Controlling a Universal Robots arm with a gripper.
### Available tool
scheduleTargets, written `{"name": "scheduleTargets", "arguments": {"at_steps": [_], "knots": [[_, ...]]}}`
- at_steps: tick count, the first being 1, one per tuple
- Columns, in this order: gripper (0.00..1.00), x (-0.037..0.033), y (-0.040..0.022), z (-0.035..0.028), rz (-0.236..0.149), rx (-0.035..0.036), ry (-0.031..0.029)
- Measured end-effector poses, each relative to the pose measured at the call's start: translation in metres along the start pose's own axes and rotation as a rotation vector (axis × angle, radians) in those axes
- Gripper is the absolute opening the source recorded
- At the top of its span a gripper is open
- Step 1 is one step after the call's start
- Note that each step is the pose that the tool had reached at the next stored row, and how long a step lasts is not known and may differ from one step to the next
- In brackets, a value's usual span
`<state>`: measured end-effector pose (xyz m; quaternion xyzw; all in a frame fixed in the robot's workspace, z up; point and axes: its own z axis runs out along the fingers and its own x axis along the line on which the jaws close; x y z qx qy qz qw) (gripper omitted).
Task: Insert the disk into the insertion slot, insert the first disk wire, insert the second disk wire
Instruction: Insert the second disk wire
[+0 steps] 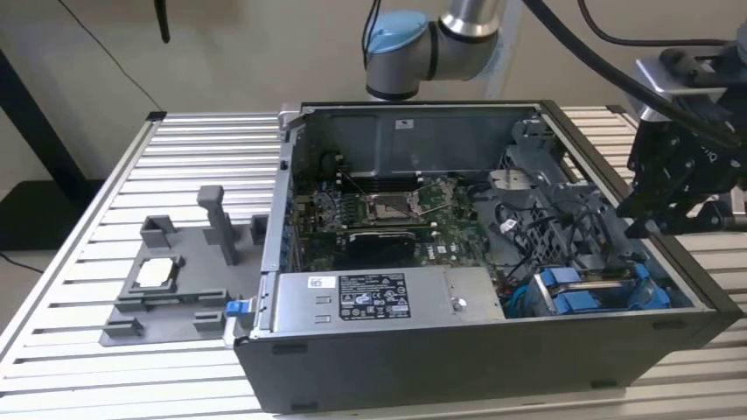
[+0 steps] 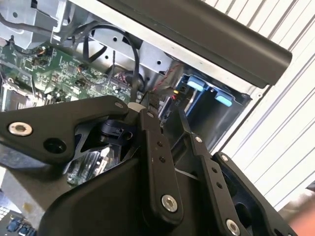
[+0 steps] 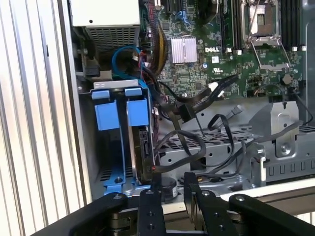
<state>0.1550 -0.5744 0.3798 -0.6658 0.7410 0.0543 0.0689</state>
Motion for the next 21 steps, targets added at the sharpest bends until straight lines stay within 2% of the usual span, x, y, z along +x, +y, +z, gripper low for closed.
{"name": "scheduleTargets", "arguments": {"at_steps": [4, 8, 16, 21], "knots": [[0.33, -0.0099, 0.0013, 0.0017, 0.001, 0.0002, 0.0001], [0.33, -0.0133, 0.003, 0.0024, 0.001, 0.0004, -0.0001], [0.33, -0.0116, 0.02, 0.0018, 0.0, 0.0065, -0.0006], [0.33, -0.0106, 0.0329, 0.0015, -0.001, 0.0111, -0.0012]]}}
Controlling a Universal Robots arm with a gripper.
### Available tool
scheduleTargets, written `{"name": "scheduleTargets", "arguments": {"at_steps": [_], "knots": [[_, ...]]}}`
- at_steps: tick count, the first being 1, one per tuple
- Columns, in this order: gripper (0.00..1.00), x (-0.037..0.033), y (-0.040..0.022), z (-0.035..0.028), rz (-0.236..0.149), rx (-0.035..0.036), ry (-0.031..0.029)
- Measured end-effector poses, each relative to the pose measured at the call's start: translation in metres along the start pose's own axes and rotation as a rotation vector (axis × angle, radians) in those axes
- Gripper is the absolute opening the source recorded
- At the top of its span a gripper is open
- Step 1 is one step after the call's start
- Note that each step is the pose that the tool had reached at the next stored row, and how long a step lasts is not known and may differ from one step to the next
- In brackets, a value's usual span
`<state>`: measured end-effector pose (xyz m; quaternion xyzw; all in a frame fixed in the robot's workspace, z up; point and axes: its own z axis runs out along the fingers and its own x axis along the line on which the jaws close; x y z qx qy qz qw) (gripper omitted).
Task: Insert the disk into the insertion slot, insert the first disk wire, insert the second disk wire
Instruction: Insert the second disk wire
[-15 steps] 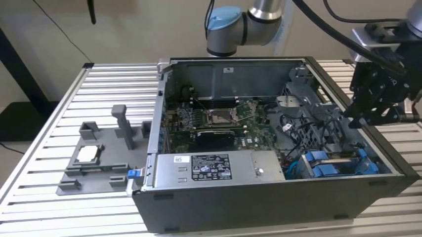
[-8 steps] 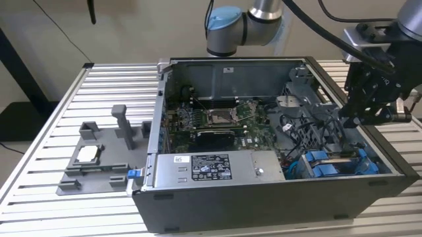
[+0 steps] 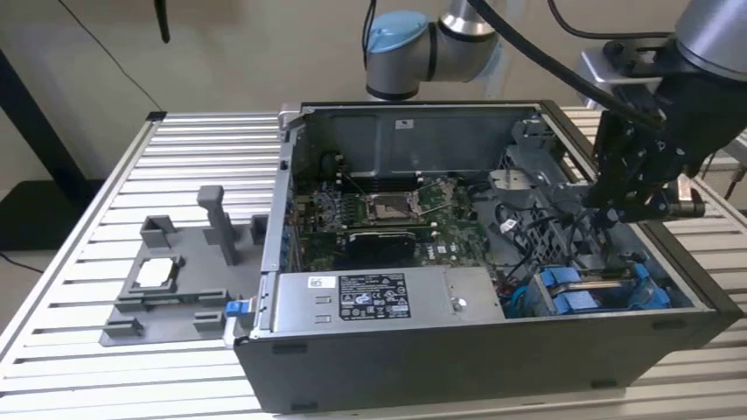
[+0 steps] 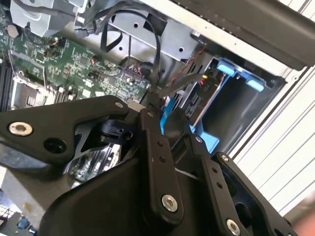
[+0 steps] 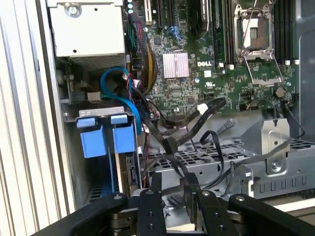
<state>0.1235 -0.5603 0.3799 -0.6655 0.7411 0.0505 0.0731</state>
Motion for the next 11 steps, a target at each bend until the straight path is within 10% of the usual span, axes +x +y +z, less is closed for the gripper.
{"name": "scheduleTargets", "arguments": {"at_steps": [11], "knots": [[0.33, 0.0019, 0.0269, -0.0009, -0.001, 0.0066, -0.0009]]}}
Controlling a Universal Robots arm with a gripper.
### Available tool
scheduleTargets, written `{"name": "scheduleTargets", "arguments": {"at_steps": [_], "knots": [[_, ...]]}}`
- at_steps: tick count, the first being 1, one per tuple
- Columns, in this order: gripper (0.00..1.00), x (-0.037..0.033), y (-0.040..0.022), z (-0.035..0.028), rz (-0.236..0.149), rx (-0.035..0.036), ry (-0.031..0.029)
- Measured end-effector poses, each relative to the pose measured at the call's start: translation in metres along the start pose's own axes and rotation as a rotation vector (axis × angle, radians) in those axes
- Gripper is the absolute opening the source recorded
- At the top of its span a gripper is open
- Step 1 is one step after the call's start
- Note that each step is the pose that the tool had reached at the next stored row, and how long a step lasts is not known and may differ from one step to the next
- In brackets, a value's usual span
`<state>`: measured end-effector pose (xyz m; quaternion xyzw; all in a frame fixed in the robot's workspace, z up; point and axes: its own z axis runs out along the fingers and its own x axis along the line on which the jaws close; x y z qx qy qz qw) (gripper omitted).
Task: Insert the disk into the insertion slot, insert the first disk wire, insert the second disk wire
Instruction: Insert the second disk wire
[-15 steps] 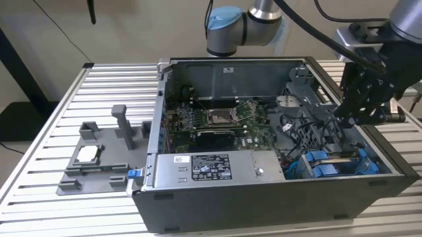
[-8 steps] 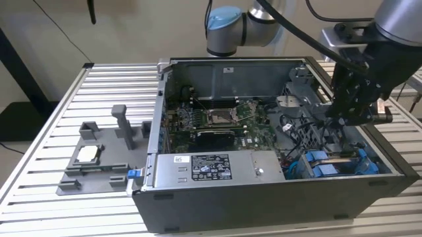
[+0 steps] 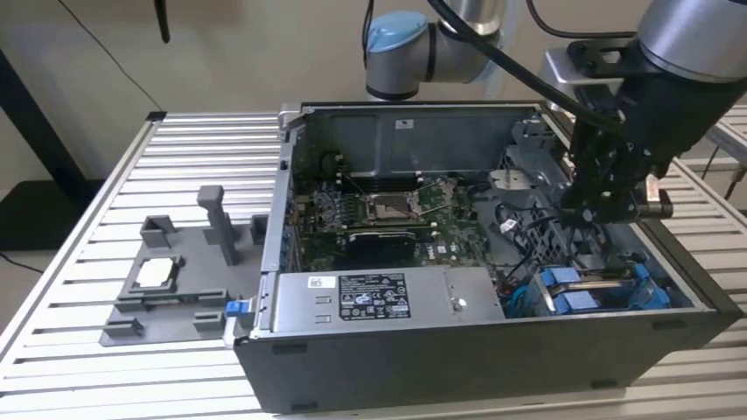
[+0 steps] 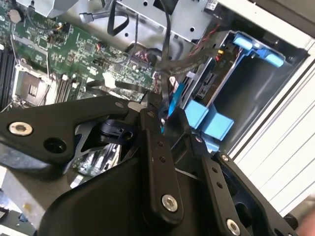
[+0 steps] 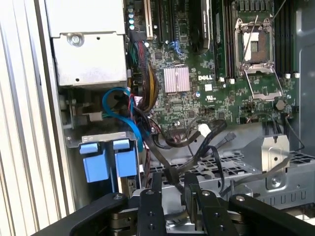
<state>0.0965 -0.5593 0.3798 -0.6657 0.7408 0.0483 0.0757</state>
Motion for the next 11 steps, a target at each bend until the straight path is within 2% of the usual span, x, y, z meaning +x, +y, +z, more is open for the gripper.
{"name": "scheduleTargets", "arguments": {"at_steps": [5, 6, 7, 11], "knots": [[0.33, 0.0006, 0.006, -0.0004, -0.002, -0.0004, 0.0003], [0.33, 0.0003, 0.007, -0.0004, -0.003, 0.0, 0.0056], [0.33, -0.0003, 0.0079, -0.0003, -0.004, 0.0014, 0.0202], [0.33, -0.0034, 0.0095, 0.0003, -0.009, 0.0086, 0.0924]]}}
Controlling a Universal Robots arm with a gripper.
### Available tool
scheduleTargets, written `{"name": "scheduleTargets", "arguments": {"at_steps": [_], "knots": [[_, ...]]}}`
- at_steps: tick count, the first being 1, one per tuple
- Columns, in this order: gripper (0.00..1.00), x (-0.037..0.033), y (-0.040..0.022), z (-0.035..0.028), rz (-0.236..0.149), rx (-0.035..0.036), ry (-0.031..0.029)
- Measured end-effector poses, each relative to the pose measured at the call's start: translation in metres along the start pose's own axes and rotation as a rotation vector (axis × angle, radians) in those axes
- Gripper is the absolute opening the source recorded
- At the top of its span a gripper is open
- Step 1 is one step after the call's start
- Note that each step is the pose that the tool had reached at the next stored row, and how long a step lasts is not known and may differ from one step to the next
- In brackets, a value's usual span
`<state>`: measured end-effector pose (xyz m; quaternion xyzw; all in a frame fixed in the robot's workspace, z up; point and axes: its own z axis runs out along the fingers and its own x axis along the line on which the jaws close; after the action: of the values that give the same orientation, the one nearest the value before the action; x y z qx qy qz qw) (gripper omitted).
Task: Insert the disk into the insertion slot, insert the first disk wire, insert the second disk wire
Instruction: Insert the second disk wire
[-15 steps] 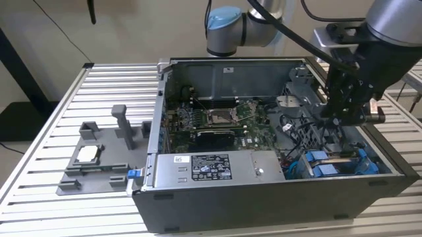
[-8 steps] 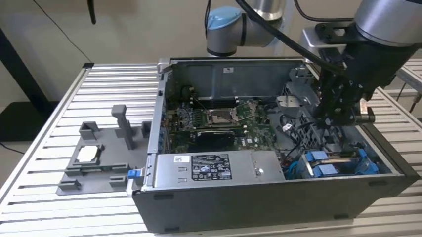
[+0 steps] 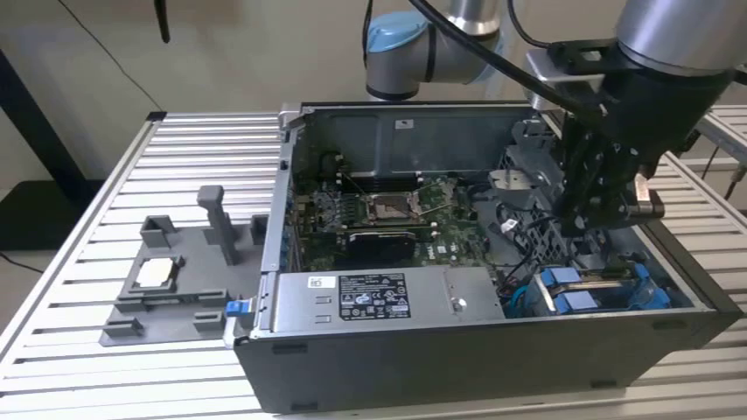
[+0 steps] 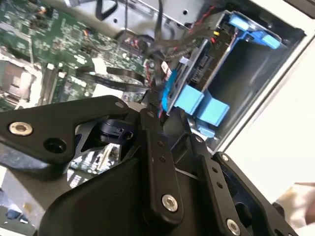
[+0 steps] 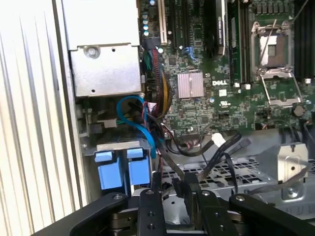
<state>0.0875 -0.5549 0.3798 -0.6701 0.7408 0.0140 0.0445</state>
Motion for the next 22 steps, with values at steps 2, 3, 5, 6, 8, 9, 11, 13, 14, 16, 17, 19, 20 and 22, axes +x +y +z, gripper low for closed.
{"name": "scheduleTargets", "arguments": {"at_steps": [2, 3, 5, 6, 8, 9, 11, 13, 14, 16, 17, 19, 20, 22], "knots": [[0.33, -0.0035, 0.0015, 0.0002, -0.002, 0.0026, 0.0258], [0.33, -0.0056, 0.0023, 0.0004, -0.003, 0.0043, 0.0344], [0.33, -0.0104, 0.0043, 0.0007, -0.005, 0.0095, 0.0453], [0.33, -0.0129, 0.0051, 0.0009, -0.007, 0.0126, 0.0492], [0.33, -0.0171, 0.0072, 0.0012, -0.009, 0.0188, 0.0613], [0.33, -0.0184, 0.0082, 0.0013, -0.011, 0.0219, 0.0695], [0.33, -0.0205, 0.0106, 0.0014, -0.013, 0.0264, 0.0872], [0.33, -0.0237, 0.0132, 0.0015, -0.015, 0.0328, 0.1034], [0.33, -0.0263, 0.0145, 0.0017, -0.016, 0.0378, 0.1078], [0.33, -0.0314, 0.0173, 0.002, -0.016, 0.0472, 0.117], [0.33, -0.0335, 0.0183, 0.0021, -0.017, 0.0528, 0.1214], [0.33, -0.0391, 0.0204, 0.0026, -0.018, 0.067, 0.1287], [0.33, -0.0415, 0.0214, 0.0027, -0.019, 0.0722, 0.1328], [0.33, -0.0443, 0.023, 0.003, -0.024, 0.0784, 0.1475]]}}
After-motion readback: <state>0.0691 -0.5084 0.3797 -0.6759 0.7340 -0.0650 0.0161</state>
